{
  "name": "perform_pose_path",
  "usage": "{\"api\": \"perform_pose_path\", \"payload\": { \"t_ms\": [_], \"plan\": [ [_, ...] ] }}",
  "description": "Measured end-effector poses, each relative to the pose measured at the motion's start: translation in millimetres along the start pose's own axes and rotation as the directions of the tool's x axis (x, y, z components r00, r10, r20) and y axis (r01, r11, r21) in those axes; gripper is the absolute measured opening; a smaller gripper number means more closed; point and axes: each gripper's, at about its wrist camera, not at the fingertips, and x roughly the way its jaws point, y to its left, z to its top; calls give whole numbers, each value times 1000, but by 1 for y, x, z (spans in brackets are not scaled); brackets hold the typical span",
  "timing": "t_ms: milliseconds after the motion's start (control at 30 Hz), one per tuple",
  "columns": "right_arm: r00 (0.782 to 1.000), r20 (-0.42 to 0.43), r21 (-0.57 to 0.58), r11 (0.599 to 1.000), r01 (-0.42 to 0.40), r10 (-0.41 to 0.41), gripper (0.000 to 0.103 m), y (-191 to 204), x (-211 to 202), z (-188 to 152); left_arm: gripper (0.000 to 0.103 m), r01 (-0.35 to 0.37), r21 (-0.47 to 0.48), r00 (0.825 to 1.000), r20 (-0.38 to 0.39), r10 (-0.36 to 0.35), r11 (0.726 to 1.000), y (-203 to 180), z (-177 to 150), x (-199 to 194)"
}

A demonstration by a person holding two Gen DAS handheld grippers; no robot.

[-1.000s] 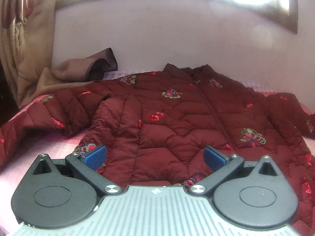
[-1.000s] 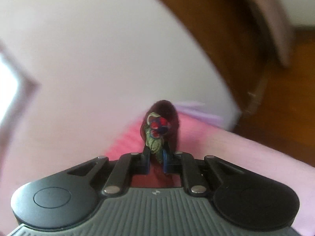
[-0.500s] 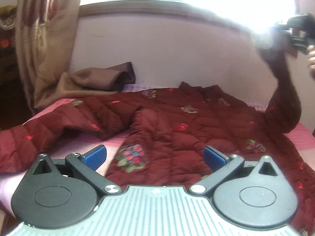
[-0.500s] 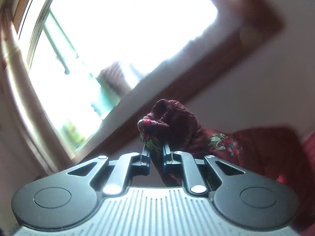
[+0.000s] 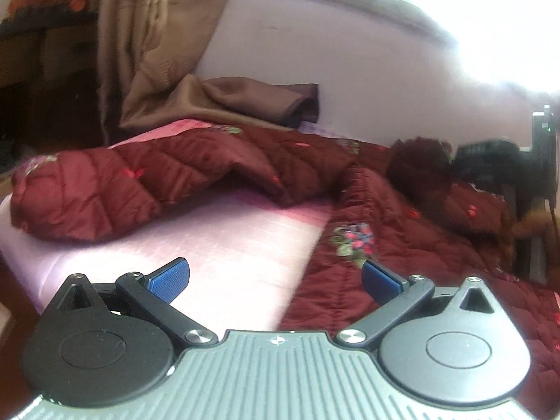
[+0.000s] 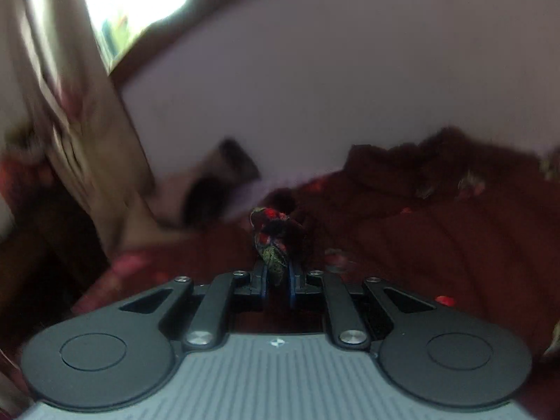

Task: Fold large clothes

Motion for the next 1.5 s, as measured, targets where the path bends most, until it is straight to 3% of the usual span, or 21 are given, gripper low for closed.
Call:
{"api": "perform_pose_path", "payload": {
  "t_ms": [133,200,300,367,467,667,733,900,1000,1067,1100,1133,1167,1233,1300,1333,1367,1433,1500],
  "plan": [
    [994,-38,-210,973,93,-103,14,25,11,-7,103,0,-24,1000,-13,0,1000,4,-1,2],
    [991,-99,-239,969,62,-88,23,20,20,-14,103,3,-19,1000,3,-3,1000,3,-1,-1],
    [992,-111,-242,970,29,-57,75,11,14,-17,103,14,-22,999,32,-13,1000,5,2,-7],
    [999,-34,-178,984,-6,0,77,-1,-10,-14,103,46,-70,998,37,-44,996,16,6,-10],
    [994,54,-123,988,-90,97,79,-15,-49,-16,103,79,-195,997,28,-75,978,40,11,-6],
    [996,4,-129,988,-85,86,79,-30,-86,-52,102,26,-403,999,-24,-39,915,96,15,16],
    [996,-12,-126,988,-87,86,79,-32,-94,-65,102,42,-457,999,0,-47,888,112,18,22],
    [995,-48,-168,982,-91,84,79,-31,-108,-89,101,-2,-572,999,37,28,820,136,29,30],
    [995,-60,-156,983,-93,85,79,-36,-109,-97,88,-31,-616,994,61,87,787,145,33,31],
    [993,-70,-119,988,-98,90,79,-43,-107,-100,48,-82,-618,990,39,135,782,150,37,37],
    [993,-74,-94,990,-101,95,79,-48,-106,-102,37,-84,-625,991,30,132,776,155,39,40],
    [993,-73,-72,992,-101,96,79,-52,-105,-104,17,-85,-634,992,16,123,768,162,40,42],
    [993,-71,-51,994,-101,98,79,-56,-105,-105,10,-89,-649,993,4,121,755,168,39,45],
    [993,-59,-27,994,-106,105,79,-61,-107,-107,10,-54,-702,994,29,104,710,182,34,44],
    [992,-53,-18,993,-113,112,79,-64,-108,-108,12,-19,-716,996,45,74,698,190,31,36],
    [992,-53,-15,993,-116,115,79,-64,-108,-109,20,-20,-717,996,46,76,697,191,32,35],
    [992,-52,-11,993,-119,118,79,-65,-108,-109,36,-26,-714,995,48,86,700,193,32,31],
    [991,-53,3,992,-123,123,79,-67,-108,-110,57,16,-711,995,81,58,703,200,33,30],
    [990,-52,15,992,-129,130,79,-70,-108,-111,67,35,-725,994,99,53,688,206,36,28]
  ]
}}
